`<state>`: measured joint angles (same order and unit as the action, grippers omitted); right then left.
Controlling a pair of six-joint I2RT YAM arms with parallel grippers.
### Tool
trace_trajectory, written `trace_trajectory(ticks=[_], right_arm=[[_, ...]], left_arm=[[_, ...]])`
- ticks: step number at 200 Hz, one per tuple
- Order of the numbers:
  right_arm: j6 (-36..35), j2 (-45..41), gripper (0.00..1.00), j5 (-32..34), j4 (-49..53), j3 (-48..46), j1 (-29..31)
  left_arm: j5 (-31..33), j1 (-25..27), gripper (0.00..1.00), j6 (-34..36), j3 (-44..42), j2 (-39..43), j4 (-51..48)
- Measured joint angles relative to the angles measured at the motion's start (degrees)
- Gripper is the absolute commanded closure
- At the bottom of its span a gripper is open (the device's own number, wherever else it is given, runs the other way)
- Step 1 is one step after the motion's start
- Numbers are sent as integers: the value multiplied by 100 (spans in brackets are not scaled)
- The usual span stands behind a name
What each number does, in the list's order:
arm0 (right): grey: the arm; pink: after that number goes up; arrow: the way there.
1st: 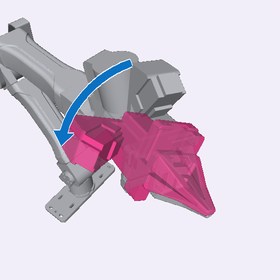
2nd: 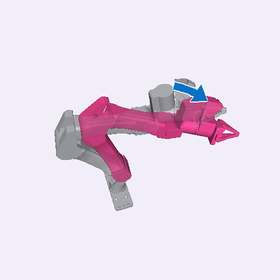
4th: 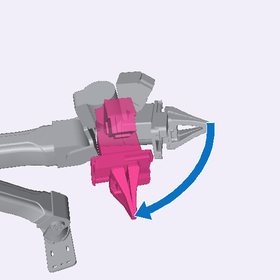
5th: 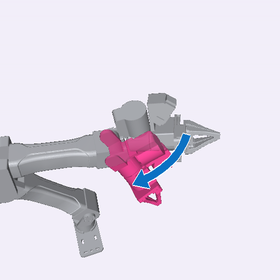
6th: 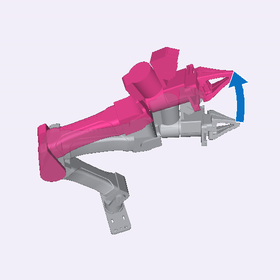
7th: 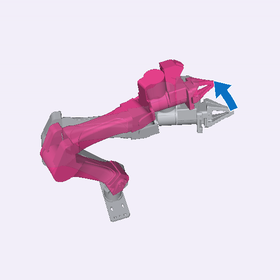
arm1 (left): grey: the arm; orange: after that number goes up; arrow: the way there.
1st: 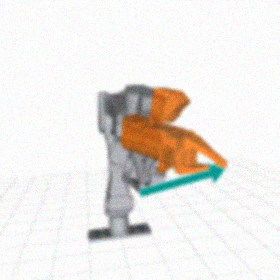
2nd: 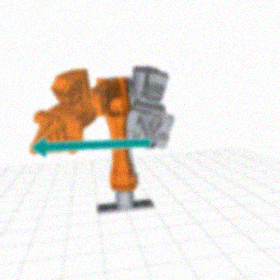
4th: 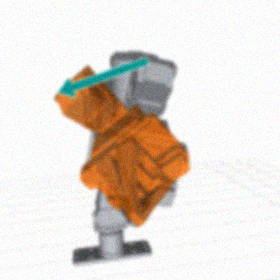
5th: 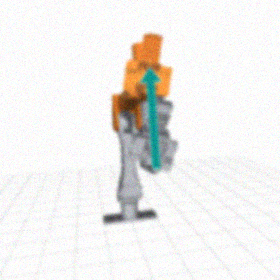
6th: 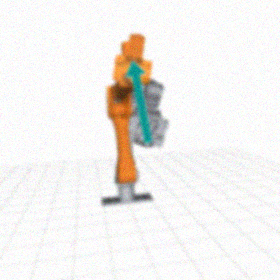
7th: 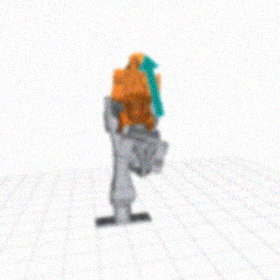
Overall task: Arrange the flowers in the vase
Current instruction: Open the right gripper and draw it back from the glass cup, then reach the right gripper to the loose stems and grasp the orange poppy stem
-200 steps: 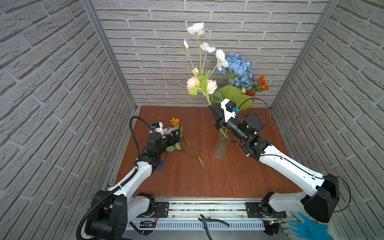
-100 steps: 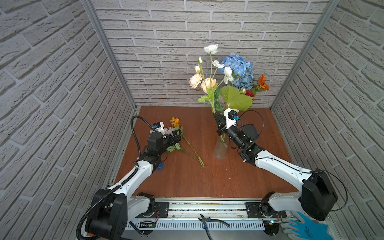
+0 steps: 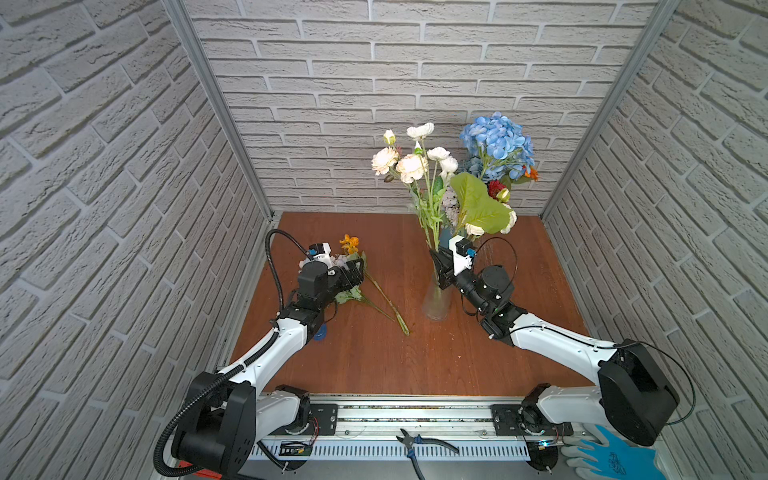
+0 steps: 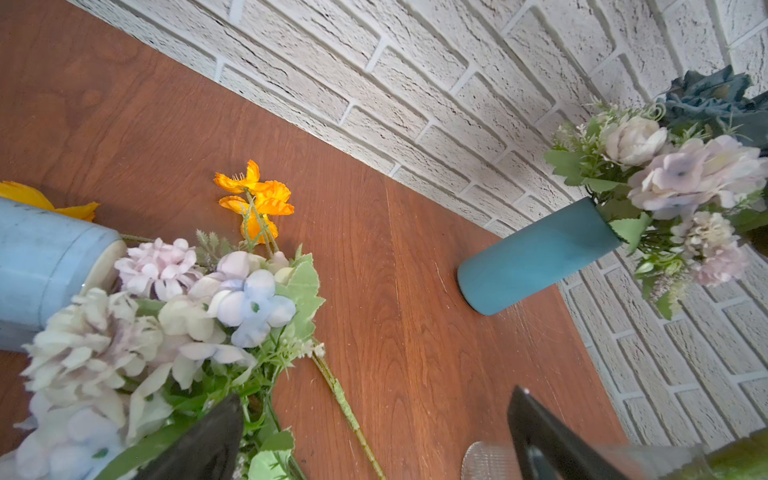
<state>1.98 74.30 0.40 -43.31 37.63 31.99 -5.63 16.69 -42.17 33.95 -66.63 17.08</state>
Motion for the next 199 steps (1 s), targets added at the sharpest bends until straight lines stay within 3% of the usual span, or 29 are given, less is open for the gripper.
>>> trace_trajectory(ticks=[27,59,139,165,199], right_arm=[[-24,-284,56,-24,404,-33,7],[-168,-623,50,-15,1150,212,133],[-444,-1008,50,507,3206,1303,1259],[-428,-680,55,603,3364,1499,1635],[-168,479,53,584,3379,1838,1906]], left_arm=[[2,42,2,7,107,-63,-4],[31,87,2,7,160,-72,7],[345,98,2,70,160,138,-66],[400,28,2,63,149,229,-66],[442,-188,2,48,-4,448,-103]])
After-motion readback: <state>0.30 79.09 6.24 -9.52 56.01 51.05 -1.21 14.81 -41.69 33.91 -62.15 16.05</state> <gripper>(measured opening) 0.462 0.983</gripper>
